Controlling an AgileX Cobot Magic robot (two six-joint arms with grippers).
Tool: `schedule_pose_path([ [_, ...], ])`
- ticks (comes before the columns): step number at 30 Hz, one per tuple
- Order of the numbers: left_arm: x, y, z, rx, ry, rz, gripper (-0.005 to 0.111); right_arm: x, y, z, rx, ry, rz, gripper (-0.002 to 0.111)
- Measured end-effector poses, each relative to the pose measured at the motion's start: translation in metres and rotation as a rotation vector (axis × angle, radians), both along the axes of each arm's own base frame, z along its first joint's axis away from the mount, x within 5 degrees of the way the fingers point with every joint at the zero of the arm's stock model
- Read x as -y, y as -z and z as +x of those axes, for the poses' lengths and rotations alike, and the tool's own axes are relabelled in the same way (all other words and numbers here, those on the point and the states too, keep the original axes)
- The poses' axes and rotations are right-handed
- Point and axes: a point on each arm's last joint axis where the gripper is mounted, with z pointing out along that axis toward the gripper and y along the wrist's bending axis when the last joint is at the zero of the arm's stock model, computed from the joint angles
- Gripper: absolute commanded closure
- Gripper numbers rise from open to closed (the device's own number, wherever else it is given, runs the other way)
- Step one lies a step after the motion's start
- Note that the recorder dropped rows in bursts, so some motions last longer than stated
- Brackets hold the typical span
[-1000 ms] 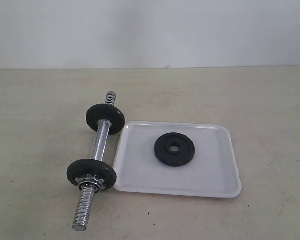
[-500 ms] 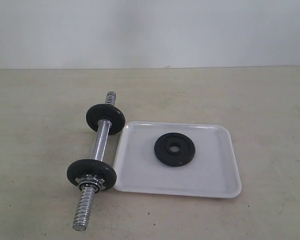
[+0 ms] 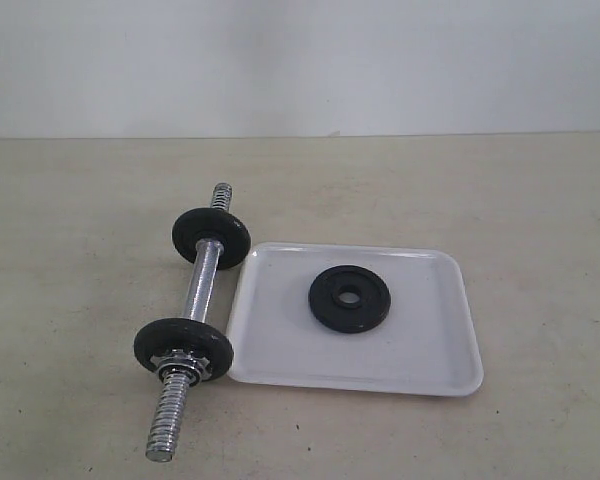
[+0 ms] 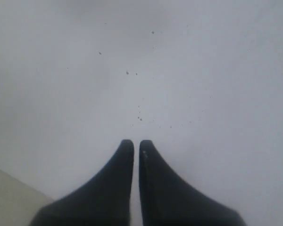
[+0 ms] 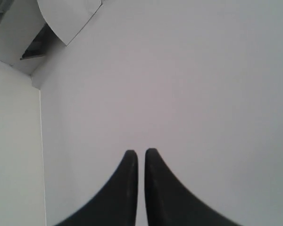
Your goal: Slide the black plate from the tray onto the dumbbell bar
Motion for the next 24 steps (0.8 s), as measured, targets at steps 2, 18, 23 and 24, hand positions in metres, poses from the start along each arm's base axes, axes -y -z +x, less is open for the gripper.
schedule_pose_path([
  [2, -0.001, -0.001, 0.000, 0.012, -0.006, -0.001, 0.102, 0.000, 0.000, 0.000, 0.001, -0.002, 0.001, 0.104],
  [18, 0.003, 0.007, 0.002, -0.060, 0.128, -0.288, 0.102, -0.056, -0.021, -0.014, -0.020, -0.151, -0.676, 0.104],
  [23, 0.005, 0.011, 0.003, -0.106, 0.153, -0.320, 0.102, -0.057, -0.047, -0.019, -0.165, -0.051, -0.803, 0.104],
  [24, 0.007, 0.013, 0.004, -0.130, 0.159, -0.312, 0.102, -0.055, -0.052, -0.020, -0.200, -0.024, -0.808, 0.104],
])
